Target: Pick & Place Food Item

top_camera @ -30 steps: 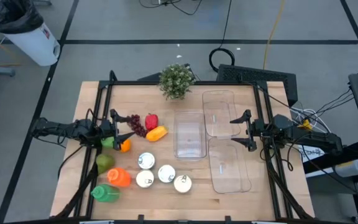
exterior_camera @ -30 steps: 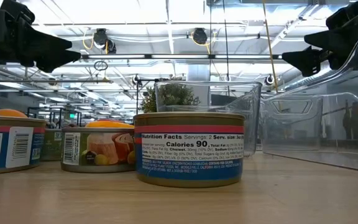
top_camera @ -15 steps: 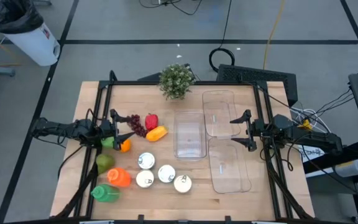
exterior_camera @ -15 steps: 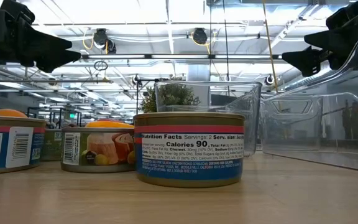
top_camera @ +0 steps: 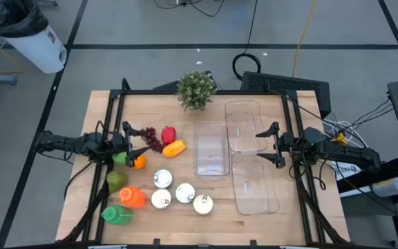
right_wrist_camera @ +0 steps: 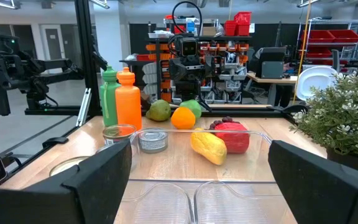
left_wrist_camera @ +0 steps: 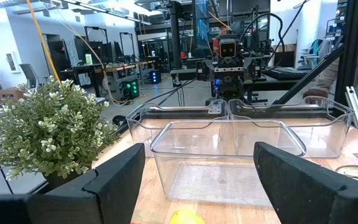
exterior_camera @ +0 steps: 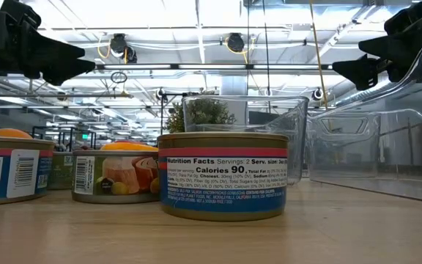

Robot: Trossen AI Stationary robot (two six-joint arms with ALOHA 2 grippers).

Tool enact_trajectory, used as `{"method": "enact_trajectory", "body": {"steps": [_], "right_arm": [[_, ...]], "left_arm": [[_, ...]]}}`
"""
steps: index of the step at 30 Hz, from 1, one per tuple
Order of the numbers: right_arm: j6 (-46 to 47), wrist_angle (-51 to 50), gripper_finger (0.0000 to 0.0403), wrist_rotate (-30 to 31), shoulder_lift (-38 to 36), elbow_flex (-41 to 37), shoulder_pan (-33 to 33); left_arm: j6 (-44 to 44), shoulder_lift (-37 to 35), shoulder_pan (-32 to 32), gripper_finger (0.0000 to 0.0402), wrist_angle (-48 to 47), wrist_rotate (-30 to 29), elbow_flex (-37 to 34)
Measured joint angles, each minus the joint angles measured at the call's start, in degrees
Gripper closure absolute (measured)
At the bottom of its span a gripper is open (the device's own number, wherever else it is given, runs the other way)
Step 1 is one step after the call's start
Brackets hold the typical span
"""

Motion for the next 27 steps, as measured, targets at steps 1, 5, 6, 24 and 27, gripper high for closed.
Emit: {"method": "enact_trajectory", "body": {"steps": [1, 5, 6, 24, 27], "right_arm": [[0.0, 0.0, 0.0044, 0.0, 0.0, 0.0, 0.0], [0.0, 0.0, 0.0044, 0.0, 0.0, 0.0, 0.0], [0.0, 0.0, 0.0044, 0.0, 0.0, 0.0, 0.0], [0.0, 0.0, 0.0044, 0.0, 0.0, 0.0, 0.0], [0.0, 0.0, 0.0044, 0.0, 0.0, 0.0, 0.0]], "left_arm": [[0.0, 0.0, 0.0, 0.0096, 0.0, 0.0, 0.0], [0.0, 0.0, 0.0, 0.0096, 0.0, 0.0, 0.0], [0.0, 0.0, 0.0, 0.0096, 0.0, 0.0, 0.0], [0.0, 0.0, 0.0, 0.0096, 0.0, 0.0, 0.0], [0.0, 0.0, 0.0, 0.0096, 0.0, 0.0, 0.0]]}}
